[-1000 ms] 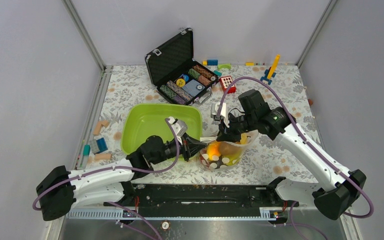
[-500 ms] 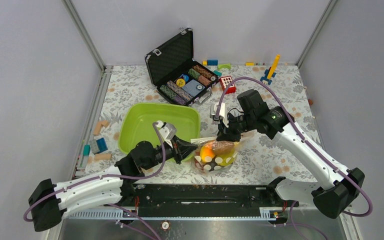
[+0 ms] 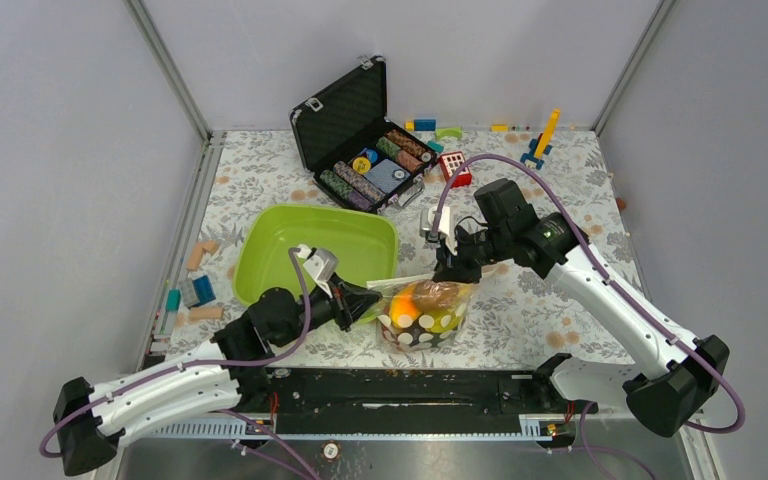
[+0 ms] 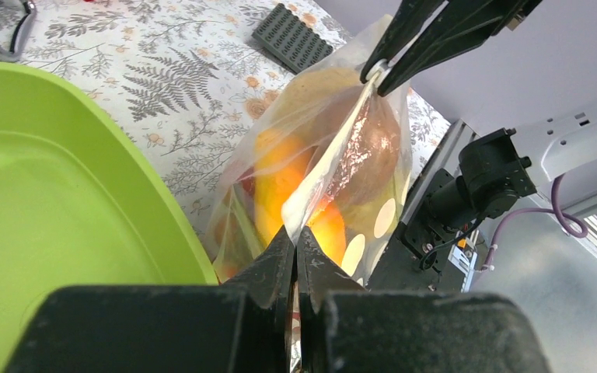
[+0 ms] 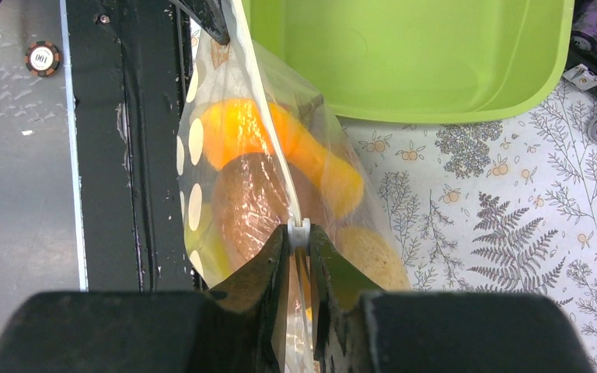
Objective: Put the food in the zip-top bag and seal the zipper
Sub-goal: Zip the zipper food storage bag at the center of the board.
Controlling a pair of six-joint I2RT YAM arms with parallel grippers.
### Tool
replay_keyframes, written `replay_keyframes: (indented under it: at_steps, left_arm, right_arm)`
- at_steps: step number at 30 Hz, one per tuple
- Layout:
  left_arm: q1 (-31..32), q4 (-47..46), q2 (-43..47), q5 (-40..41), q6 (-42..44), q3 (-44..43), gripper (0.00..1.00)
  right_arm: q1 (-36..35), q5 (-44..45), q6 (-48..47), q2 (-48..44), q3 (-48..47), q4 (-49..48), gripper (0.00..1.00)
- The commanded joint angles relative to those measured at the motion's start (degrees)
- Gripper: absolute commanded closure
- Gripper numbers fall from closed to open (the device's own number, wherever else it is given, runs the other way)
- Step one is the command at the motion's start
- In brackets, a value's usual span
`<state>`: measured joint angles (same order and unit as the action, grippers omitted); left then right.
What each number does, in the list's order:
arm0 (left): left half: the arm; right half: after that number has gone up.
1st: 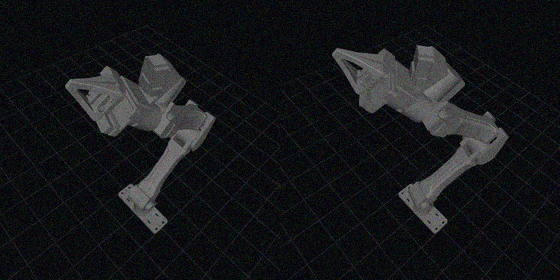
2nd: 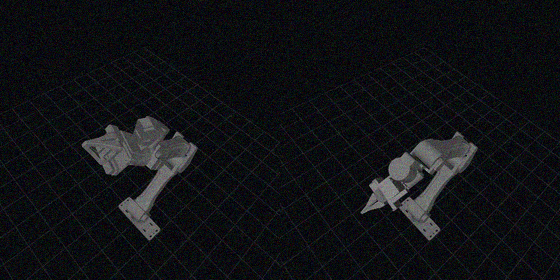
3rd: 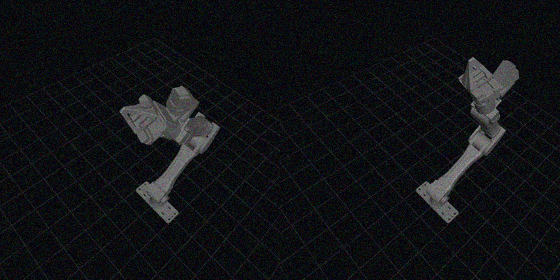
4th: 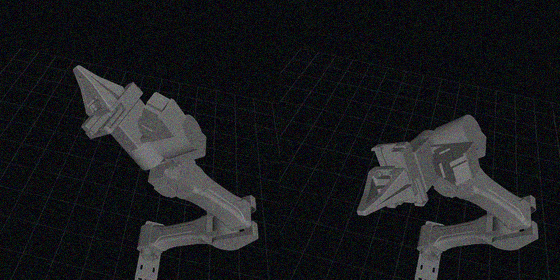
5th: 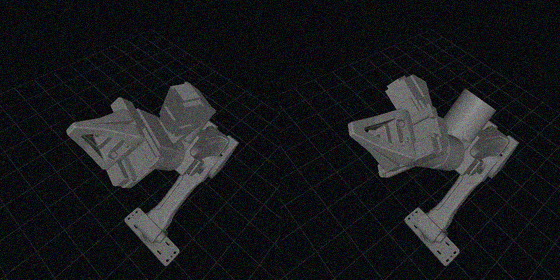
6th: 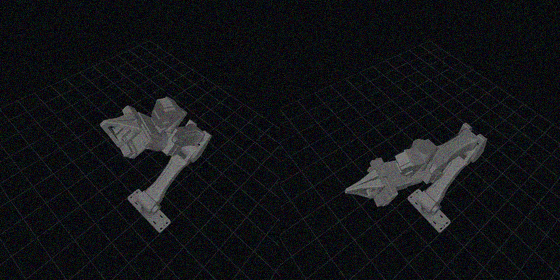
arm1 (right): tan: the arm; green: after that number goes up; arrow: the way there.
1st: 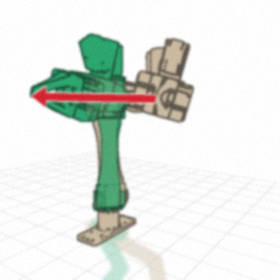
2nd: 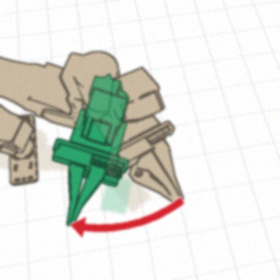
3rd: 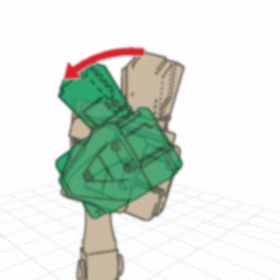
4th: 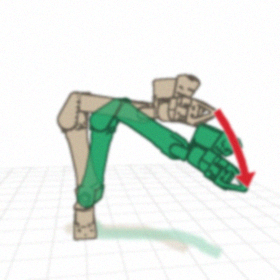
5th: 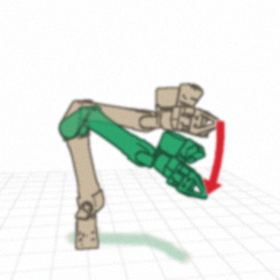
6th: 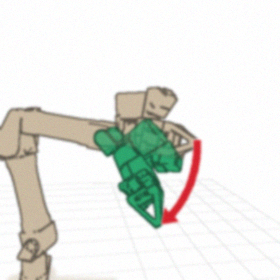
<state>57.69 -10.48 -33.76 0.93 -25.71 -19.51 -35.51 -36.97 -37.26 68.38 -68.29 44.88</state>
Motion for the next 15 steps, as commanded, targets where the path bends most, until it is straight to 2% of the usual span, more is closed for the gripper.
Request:
replay_keyframes:
  at_steps: [1, 15]
  left_arm:
    - [-0.3, 7.4, 3.3, 6.7, -0.6, -1.9, 1.0]
    - [-0.3, 20.5, 8.9, 16.6, -2.9, -3.7, 1.0]
  right_arm:
    - [1.9, 5.9, -1.8, -1.0, -0.5, 2.2, 1.0]
    - [3.5, 8.2, -1.4, -1.0, -0.3, 2.3, 1.0]
